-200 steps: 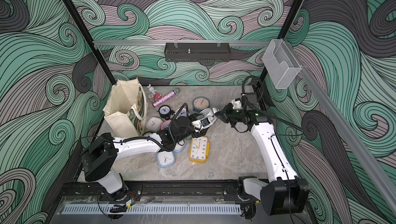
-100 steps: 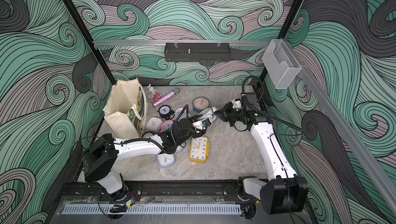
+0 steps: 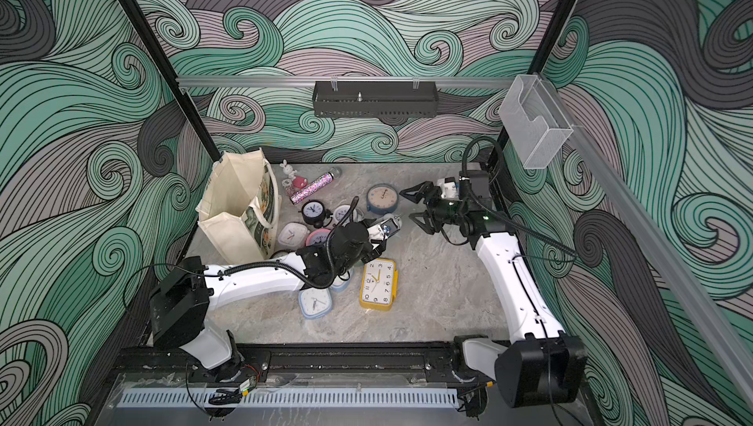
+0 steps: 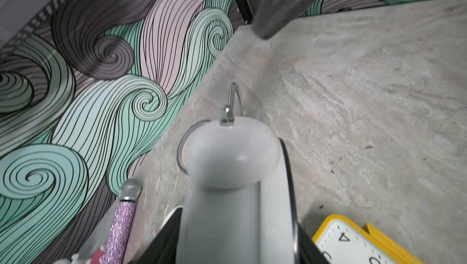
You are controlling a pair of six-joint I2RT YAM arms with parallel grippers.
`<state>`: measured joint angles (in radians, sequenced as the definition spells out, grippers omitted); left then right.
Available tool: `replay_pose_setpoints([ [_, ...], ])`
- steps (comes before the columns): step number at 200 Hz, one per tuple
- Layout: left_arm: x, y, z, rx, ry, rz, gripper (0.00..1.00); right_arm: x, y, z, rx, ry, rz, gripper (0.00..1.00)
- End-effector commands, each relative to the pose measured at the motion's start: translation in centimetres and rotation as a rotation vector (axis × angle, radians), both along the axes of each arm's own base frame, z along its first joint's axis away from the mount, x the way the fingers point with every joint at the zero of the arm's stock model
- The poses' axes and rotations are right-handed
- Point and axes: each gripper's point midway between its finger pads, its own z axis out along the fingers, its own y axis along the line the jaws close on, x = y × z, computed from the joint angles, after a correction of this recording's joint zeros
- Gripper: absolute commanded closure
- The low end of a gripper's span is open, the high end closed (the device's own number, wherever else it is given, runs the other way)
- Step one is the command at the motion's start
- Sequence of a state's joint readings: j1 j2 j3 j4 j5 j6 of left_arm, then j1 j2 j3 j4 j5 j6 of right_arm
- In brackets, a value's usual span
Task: Put the alarm clock into the canvas bag
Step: Place the alarm at the canvas bag.
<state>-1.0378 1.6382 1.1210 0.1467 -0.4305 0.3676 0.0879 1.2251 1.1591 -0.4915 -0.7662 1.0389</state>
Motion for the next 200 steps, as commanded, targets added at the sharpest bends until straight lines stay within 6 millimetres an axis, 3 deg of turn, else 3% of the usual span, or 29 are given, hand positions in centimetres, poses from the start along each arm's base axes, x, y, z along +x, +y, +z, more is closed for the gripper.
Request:
replay_pose_setpoints([
  [1,1.1,1.6,7.6,-0.182,-0.047,0.123,0.49,-0.4,-0.1,2.7,-0.033,-0.122,0.012,0.09],
  [26,1.6,3.7,10.5,-0.257,-0.023,0.195,0.51,-1.2,-1.0,3.7,-0.129,-0.179,-0.003,0.01],
  [62,2.4,9.3,14.5,-0.349,0.059,0.358,0.52,-2.1,-1.8,3.5,-0.21,-0.231,-0.015,0.01],
  [65,2.1,10.3,15.9,-0.375,0.054,0.367,0.52,-2.2,-1.9,3.4,-0.215,-0.233,-0.015,0.01],
  [74,2.1,12.2,17.3,-0.397,0.064,0.407,0.52,-2.3,-1.9,3.2,-0.233,-0.243,-0.014,0.01],
  [90,1.9,15.6,19.2,-0.413,0.083,0.483,0.54,-2.7,-1.9,2.6,-0.26,-0.25,-0.004,0.01],
  [114,1.1,22.4,21.2,-0.404,0.091,0.643,0.55,-2.9,-1.3,1.6,-0.26,-0.248,0.022,0.01],
  [132,0.3,27.4,21.5,-0.38,0.122,0.769,0.55,-2.9,-0.5,1.2,-0.243,-0.256,0.045,0.01],
  [160,-0.9,33.2,20.9,-0.334,0.152,0.937,0.55,-2.8,1.0,0.4,-0.237,-0.255,0.098,0.01],
  [200,0.2,37.8,18.3,-0.38,0.234,1.078,0.55,-3.3,3.7,0.0,-0.253,-0.295,0.19,0.01],
])
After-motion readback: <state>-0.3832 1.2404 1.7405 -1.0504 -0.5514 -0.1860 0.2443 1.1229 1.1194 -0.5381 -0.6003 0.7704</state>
